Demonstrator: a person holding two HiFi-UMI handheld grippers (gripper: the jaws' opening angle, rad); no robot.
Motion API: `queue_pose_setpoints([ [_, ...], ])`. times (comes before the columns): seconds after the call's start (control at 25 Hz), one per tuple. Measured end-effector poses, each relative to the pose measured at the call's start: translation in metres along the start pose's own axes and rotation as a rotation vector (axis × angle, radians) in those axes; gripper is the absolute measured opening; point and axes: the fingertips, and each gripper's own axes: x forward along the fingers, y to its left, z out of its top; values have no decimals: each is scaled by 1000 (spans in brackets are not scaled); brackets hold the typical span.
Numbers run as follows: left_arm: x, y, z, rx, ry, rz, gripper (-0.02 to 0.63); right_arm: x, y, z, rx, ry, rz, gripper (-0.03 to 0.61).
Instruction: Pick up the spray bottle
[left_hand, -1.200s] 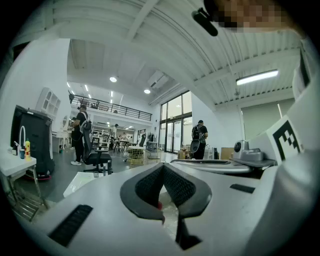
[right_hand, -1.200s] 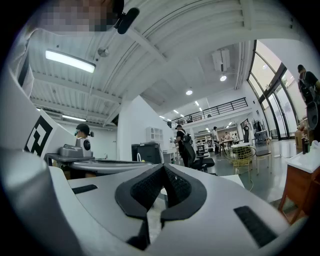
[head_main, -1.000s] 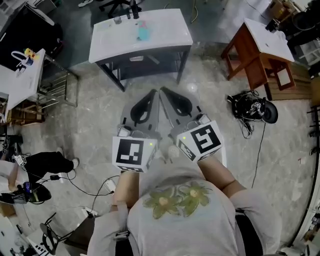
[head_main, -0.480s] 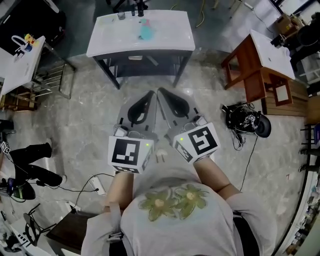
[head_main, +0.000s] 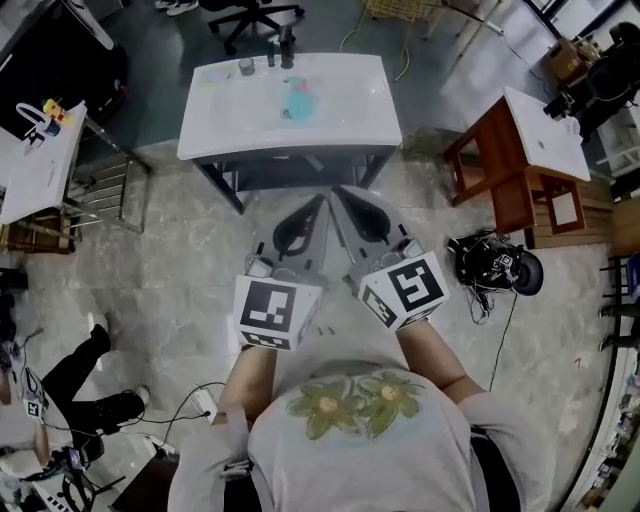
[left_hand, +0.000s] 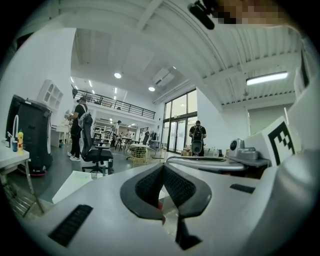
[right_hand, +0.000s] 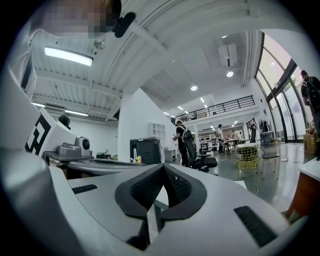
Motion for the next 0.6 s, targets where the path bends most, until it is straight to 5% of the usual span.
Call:
queue_pose_setpoints([
  [0.6, 80, 121, 1, 19, 61, -103, 9, 133, -37, -9, -28, 79, -22, 23],
])
